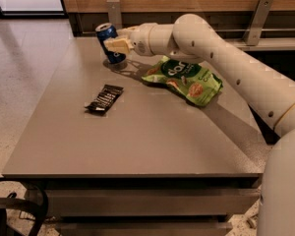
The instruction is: Knock pepsi can over
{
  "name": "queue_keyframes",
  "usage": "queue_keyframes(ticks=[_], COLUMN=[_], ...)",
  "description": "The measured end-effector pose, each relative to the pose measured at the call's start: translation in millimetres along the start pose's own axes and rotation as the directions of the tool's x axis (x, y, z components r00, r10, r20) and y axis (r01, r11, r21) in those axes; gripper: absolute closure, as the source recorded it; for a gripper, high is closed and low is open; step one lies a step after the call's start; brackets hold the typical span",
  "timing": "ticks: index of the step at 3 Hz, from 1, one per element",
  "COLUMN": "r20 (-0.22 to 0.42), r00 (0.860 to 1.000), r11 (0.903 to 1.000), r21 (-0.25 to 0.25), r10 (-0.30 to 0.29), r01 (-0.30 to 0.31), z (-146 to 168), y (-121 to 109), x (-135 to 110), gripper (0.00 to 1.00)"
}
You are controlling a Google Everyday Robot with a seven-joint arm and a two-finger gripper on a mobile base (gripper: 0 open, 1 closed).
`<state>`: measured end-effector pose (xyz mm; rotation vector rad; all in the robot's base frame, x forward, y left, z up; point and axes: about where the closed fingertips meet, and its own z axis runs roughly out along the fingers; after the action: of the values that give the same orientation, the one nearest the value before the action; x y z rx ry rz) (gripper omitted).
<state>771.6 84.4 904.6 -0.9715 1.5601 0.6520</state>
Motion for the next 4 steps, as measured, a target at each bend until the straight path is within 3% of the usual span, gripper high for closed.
queue_keyframes(ticks=[1,2,3,4], r20=[-0.142,-0.330,-0.421,-0.479], r00=[0.990,0.943,0.903,0.863], r11=[1.0000,0.9993,0.9957,0.9848], r21=[0.007,-0.020,-0.058,-0.134], r10=[-0.002,-0.036,-0.090,-0.162], r01=[0.003,0.031,0.073,0.110], z=[-42,-87,-107,-108], y=[-5,-19,-32,-32], x=[5,8,-4,-14], gripper=[1.00,1.00,1.00,1.00])
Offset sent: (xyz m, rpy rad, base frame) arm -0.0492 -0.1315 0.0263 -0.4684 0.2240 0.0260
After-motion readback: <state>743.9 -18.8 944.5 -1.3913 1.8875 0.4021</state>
